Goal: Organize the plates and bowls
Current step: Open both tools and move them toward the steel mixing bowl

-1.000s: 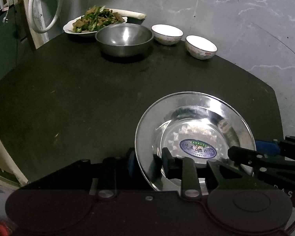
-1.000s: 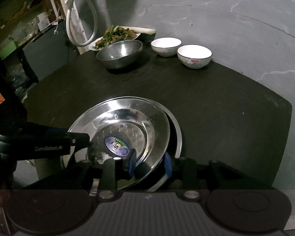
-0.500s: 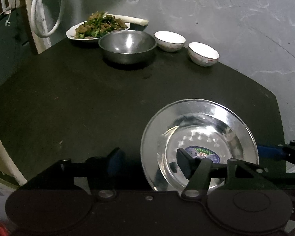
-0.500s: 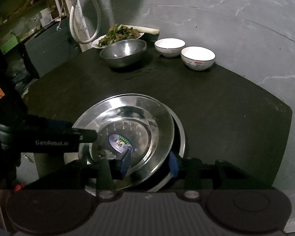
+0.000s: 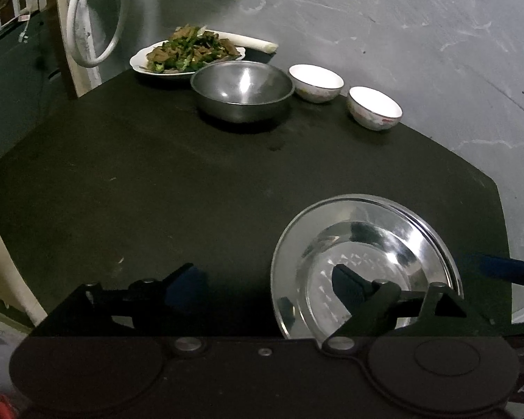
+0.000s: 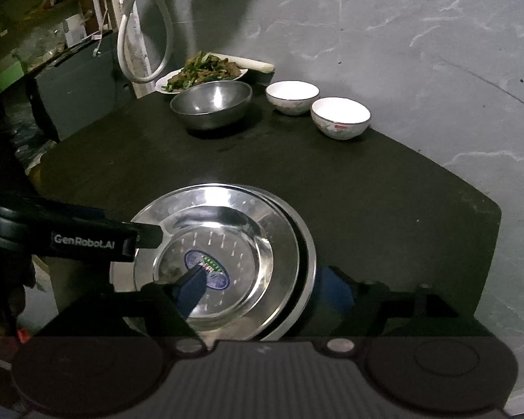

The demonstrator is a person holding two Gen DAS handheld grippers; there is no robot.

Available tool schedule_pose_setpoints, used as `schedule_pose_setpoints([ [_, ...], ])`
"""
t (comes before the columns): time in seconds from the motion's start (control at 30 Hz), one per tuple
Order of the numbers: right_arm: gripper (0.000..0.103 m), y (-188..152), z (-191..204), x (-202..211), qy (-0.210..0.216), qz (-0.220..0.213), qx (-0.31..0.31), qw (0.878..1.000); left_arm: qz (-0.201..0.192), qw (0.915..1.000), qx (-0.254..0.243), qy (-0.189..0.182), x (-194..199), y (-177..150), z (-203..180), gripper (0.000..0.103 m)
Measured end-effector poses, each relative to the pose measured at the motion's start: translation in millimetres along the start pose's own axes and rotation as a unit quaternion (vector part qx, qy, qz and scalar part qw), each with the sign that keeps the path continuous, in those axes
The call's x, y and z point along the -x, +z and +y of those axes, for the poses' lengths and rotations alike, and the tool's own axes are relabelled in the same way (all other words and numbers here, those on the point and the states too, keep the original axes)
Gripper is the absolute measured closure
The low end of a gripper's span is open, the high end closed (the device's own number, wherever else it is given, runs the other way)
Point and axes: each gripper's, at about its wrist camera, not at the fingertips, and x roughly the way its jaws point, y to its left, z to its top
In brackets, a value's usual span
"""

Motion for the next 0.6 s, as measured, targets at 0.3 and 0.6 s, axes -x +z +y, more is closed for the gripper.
schedule_pose_setpoints([
  [0.3, 0.002, 1, 0, 0, -0.015, -0.003, -0.018, 1.0, -0.01, 0.9999, 0.007, 0.006, 0, 5, 15, 0.002],
  [0.6, 0.0, 4, 2, -9, -0.04, -0.007, -0.058, 0.997, -0.019, 0.9986, 0.039, 0.031, -9, 23, 61, 0.001],
])
